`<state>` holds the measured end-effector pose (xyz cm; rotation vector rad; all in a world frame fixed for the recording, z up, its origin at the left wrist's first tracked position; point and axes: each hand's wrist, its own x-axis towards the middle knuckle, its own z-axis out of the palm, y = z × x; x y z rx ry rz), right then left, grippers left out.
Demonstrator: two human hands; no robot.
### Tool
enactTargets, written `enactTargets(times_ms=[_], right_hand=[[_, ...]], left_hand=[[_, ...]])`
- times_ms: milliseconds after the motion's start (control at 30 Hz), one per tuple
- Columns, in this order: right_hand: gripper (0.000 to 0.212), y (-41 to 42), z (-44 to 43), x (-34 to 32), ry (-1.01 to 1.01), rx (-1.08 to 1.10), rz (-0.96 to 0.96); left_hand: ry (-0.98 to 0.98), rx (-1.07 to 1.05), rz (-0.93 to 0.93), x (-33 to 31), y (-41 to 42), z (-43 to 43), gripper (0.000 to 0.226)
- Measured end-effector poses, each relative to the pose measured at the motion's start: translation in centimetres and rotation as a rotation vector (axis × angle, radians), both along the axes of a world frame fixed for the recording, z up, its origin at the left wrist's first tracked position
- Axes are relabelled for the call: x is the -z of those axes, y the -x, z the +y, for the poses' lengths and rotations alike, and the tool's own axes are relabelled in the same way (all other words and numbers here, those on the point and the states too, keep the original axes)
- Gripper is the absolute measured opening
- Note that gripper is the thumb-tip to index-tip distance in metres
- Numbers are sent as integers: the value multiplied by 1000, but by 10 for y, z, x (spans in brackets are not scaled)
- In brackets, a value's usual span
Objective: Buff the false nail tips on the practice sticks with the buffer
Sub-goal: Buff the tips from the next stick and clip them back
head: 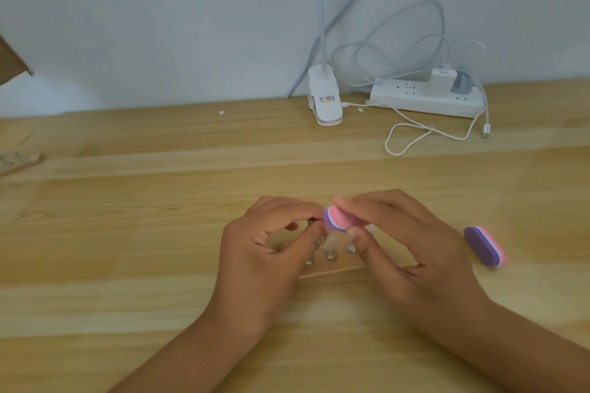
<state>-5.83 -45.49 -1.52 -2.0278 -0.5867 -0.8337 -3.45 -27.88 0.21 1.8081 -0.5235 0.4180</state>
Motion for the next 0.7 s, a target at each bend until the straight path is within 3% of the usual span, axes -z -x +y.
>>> enactTargets(times_ms=[333, 467, 567, 700], right_hand=[[27, -4, -3, 0, -6, 14, 15], [25, -1, 3, 2, 31, -45, -97], [24, -8, -10, 3, 89, 28, -39], [25, -11, -17, -1, 17, 76, -14]], left_hand=[[38, 24, 72, 1, 1, 0, 10], [66, 63, 104, -1, 2, 0, 16], [120, 57, 153, 0, 2, 2, 9], [134, 83, 210, -1, 3, 0, 3]])
